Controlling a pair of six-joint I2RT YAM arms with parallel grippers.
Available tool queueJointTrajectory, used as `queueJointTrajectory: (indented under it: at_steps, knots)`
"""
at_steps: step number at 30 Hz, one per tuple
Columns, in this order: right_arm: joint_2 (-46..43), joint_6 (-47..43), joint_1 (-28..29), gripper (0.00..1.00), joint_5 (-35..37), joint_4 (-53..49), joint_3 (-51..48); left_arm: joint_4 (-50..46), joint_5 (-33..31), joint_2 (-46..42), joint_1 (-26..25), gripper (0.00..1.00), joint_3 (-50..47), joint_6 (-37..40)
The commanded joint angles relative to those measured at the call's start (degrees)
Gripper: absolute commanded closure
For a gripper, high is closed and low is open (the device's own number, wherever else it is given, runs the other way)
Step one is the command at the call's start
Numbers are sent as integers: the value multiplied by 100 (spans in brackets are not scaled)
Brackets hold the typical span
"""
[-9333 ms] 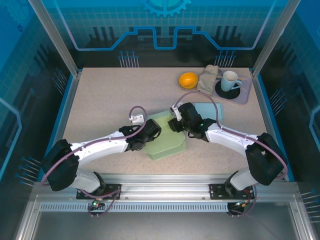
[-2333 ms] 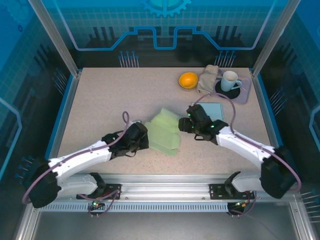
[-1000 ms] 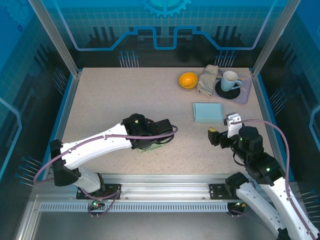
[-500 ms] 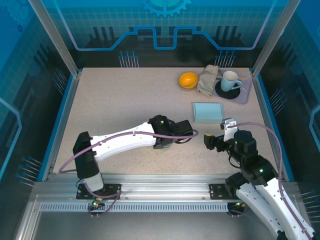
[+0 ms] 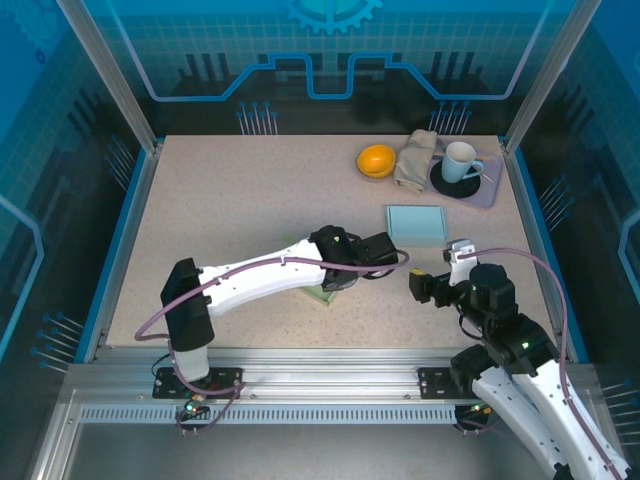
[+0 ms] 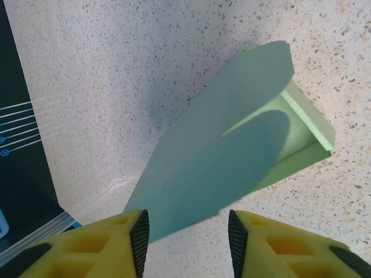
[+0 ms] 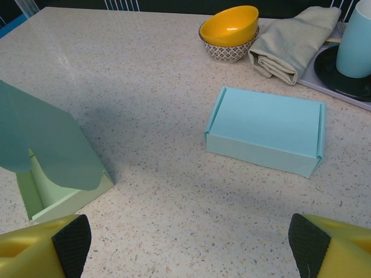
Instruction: Fold the paper box
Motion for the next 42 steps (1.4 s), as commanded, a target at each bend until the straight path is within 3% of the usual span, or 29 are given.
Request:
queueJointTrajectory:
  at_steps: [1, 6, 12, 17, 21, 25, 31, 37, 42]
  knots:
    - [133, 101, -65, 9, -185, 10, 26, 145, 81, -497, 113, 53, -32, -297]
    - [458, -76, -57, 13, -739, 218, 12, 501, 290, -1227, 404, 44, -130, -716]
    - [854, -310, 153, 16, -1066, 606, 108, 954, 834, -2287, 1251, 39, -571, -2290]
    - [1420, -532, 961, 18, -893, 886, 441, 1968, 2334, -3551, 2642, 40, -1771, -3275]
    - [2427, -1043, 1962, 18, -158, 528, 1196, 2566, 2304, -4586, 3241, 37, -2596, -3554]
    - [3655, -1244, 2642, 20, 542, -115, 2363, 2511, 1587, -5347, 3337, 37, -3075, -3575]
    - [5056, -1593, 3389, 19, 1313, -812, 3619, 2176, 1656, -6597, 3341, 31, -3551, -3300]
    - [6316, -2080, 3609, 18, 1713, -1292, 4611, 2011, 1429, -7619, 3342, 27, -4406, -3178]
    - [7019, -2702, 3487, 19, 2285, -1324, 4935, 2127, 1481, -7781, 3342, 25, -4869, -3269]
